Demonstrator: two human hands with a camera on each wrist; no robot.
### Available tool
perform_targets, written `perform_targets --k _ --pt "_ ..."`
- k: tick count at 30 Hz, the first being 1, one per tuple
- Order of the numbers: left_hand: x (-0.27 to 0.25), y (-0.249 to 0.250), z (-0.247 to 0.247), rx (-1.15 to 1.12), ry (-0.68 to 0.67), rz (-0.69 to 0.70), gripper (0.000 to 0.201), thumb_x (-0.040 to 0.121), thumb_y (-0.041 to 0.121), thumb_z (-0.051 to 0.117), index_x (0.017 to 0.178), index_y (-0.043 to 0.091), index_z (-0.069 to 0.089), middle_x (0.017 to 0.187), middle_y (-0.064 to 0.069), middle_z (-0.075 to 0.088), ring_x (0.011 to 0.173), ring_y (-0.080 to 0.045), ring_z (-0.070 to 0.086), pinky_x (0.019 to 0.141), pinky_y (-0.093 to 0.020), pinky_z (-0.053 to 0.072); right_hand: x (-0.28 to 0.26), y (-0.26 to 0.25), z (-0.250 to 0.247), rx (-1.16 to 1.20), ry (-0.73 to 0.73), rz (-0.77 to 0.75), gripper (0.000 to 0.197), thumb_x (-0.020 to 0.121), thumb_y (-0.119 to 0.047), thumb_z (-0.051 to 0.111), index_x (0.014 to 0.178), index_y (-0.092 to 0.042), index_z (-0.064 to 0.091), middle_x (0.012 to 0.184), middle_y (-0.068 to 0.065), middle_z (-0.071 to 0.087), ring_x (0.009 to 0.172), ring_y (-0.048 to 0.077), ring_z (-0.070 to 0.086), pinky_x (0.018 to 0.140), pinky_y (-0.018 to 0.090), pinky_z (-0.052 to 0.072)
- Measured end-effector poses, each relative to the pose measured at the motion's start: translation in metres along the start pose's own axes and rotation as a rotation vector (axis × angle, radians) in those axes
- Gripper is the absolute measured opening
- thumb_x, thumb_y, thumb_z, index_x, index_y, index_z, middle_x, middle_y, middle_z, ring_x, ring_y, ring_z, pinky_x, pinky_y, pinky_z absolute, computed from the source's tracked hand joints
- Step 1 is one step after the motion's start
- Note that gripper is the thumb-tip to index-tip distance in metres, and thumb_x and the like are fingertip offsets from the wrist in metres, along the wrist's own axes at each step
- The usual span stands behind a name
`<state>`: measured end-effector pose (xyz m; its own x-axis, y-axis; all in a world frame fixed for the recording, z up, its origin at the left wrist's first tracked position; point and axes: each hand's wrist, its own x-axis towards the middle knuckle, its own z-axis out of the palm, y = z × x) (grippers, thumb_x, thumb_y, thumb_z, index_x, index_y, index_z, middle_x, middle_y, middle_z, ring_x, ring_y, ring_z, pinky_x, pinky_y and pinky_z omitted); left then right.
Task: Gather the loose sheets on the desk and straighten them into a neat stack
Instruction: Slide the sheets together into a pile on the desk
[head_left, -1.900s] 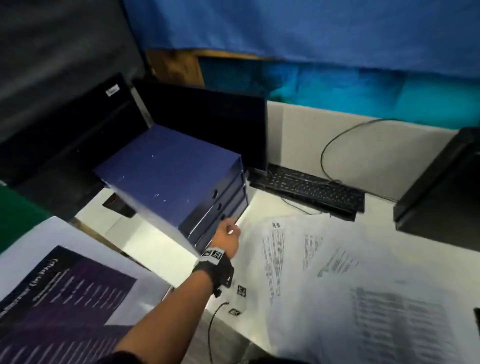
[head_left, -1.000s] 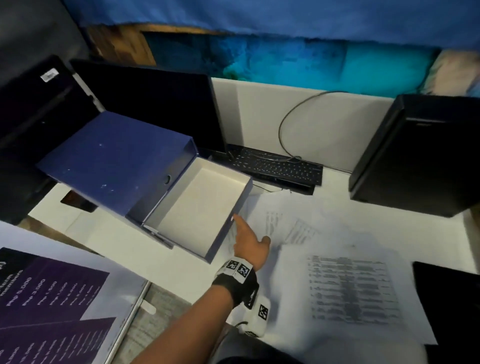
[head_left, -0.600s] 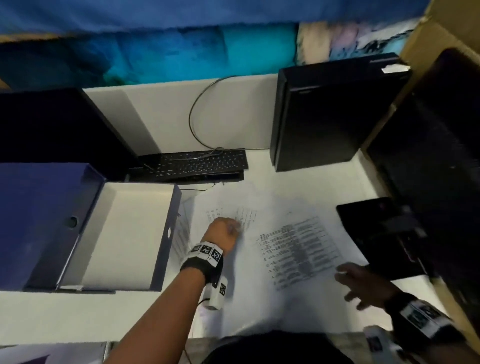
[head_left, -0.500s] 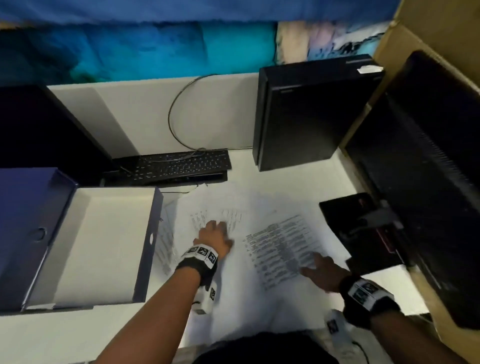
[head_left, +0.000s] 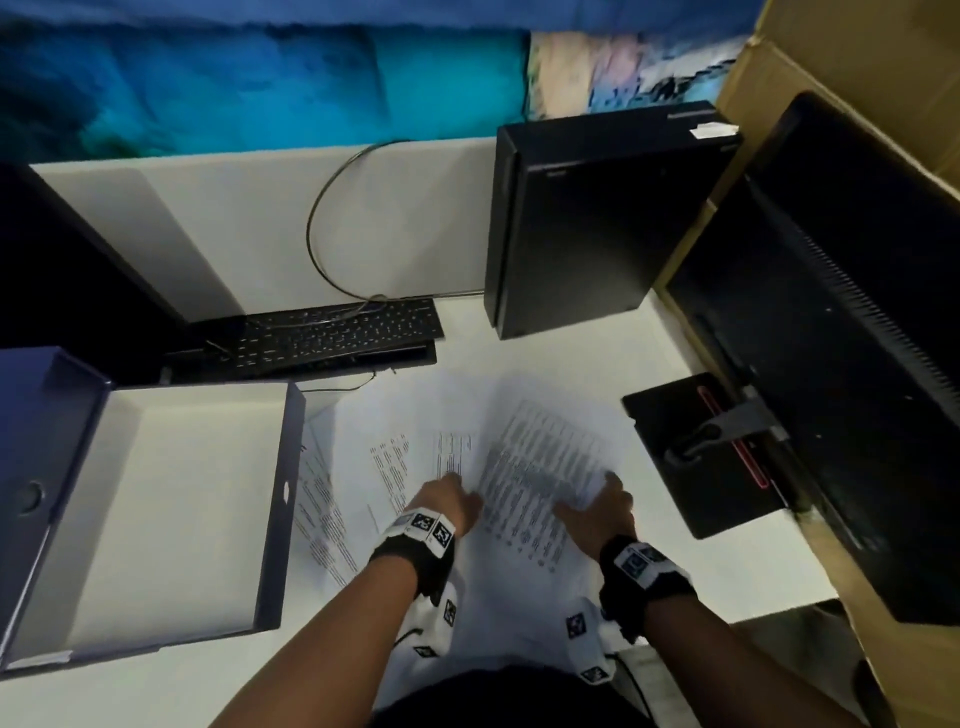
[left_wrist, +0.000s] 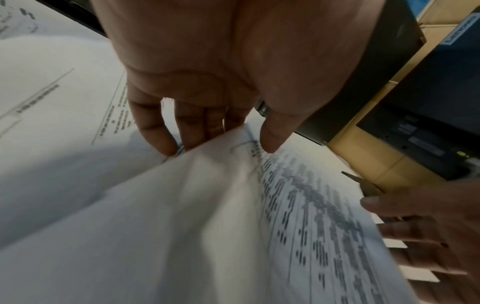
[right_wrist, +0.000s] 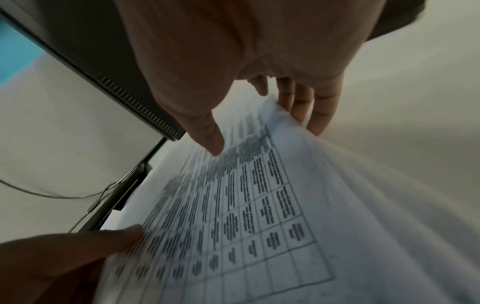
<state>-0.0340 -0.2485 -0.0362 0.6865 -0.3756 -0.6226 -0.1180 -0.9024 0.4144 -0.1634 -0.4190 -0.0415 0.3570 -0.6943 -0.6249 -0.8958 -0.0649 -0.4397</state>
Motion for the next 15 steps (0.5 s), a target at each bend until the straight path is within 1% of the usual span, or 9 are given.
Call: perform_targets --k 2,4,5,6,7,9,12,14,15 --pt "0.0 -0.002 -0.001 0.007 0.023 -0.003 0.04 0.089 0.037 0.051 0.114 0.006 0.057 0.119 -0.017 0.062 0.097 -0.031 0.06 0.076 -0.03 0.047 0.001 0.0 0.001 0.019 0.07 -0.031 0.106 0.075 -0.037 0.078 0.153 -0.01 0.011 0.155 0.019 0.025 0.14 0.04 0.031 0.113 0.047 0.033" --pt "-0.001 -0.005 0.003 0.051 0.108 -0.028 0.041 0.084 0.04 0.055 0.114 0.012 0.057 0.131 -0.015 0.049 0.109 -0.032 0.052 0.087 -0.04 0.048 0.003 0.0 0.002 -0.017 0.114 0.011 0.105 0.076 -0.039 0.078 0.151 -0.005 0.013 0.153 0.022 0.027 0.139 0.042 0.032 0.112 0.047 0.032" --pt "-0.004 -0.005 0.005 0.068 0.187 -0.08 0.042 0.081 0.041 0.058 0.115 0.016 0.057 0.137 -0.011 0.037 0.117 -0.032 0.044 0.092 -0.047 0.046 0.003 -0.001 0.001 -0.054 0.103 0.048 0.104 0.075 -0.042 0.078 0.15 -0.004 0.017 0.15 0.023 0.028 0.136 0.043 0.034 0.111 0.047 0.033" --pt "-0.007 -0.004 0.006 0.053 0.267 -0.169 0.043 0.078 0.04 0.06 0.116 0.02 0.055 0.138 -0.006 0.028 0.121 -0.03 0.036 0.092 -0.049 0.043 0.004 -0.003 0.001 -0.085 0.089 0.077 0.103 0.073 -0.047 0.077 0.148 -0.002 0.022 0.147 0.024 0.031 0.133 0.043 0.037 0.108 0.046 0.036" --pt "-0.009 -0.004 0.005 0.009 0.318 -0.266 0.047 0.076 0.038 0.062 0.118 0.021 0.052 0.137 -0.005 0.026 0.122 -0.028 0.034 0.093 -0.049 0.042 0.006 -0.004 0.001 -0.114 0.075 0.092 0.101 0.071 -0.05 0.077 0.145 -0.002 0.029 0.144 0.024 0.034 0.13 0.043 0.04 0.105 0.045 0.04" --pt "-0.011 -0.005 0.004 -0.08 0.278 -0.348 0.058 0.076 0.037 0.065 0.125 0.016 0.042 0.135 -0.012 0.033 0.121 -0.03 0.037 0.093 -0.048 0.043 0.008 -0.008 0.003 -0.156 0.045 0.076 0.097 0.068 -0.053 0.077 0.14 -0.002 0.037 0.139 0.023 0.038 0.126 0.042 0.045 0.101 0.043 0.043" --pt "-0.006 -0.007 0.008 -0.111 0.174 -0.182 0.072 0.078 0.036 0.068 0.135 0.012 0.031 0.132 -0.017 0.044 0.119 -0.037 0.046 0.096 -0.052 0.045 0.01 -0.011 0.006 -0.177 0.02 0.02 0.093 0.071 -0.05 0.076 0.143 -0.005 0.037 0.141 0.022 0.038 0.128 0.041 0.043 0.105 0.043 0.04" --pt "-0.002 -0.007 0.009 -0.149 0.214 -0.13 0.069 0.076 0.032 0.068 0.133 0.015 0.034 0.128 -0.016 0.047 0.116 -0.037 0.048 0.094 -0.055 0.045 0.011 -0.013 0.007 -0.171 0.038 0.013 0.09 0.072 -0.048 0.077 0.142 -0.005 0.038 0.142 0.022 0.039 0.13 0.04 0.041 0.107 0.043 0.037" --pt "-0.001 -0.008 0.008 -0.165 0.266 -0.174 0.063 0.074 0.031 0.068 0.127 0.016 0.038 0.124 -0.015 0.047 0.114 -0.036 0.048 0.091 -0.054 0.045 0.012 -0.013 0.008 -0.174 0.049 0.021 0.09 0.072 -0.048 0.077 0.141 -0.005 0.038 0.142 0.022 0.039 0.13 0.04 0.041 0.107 0.043 0.036"
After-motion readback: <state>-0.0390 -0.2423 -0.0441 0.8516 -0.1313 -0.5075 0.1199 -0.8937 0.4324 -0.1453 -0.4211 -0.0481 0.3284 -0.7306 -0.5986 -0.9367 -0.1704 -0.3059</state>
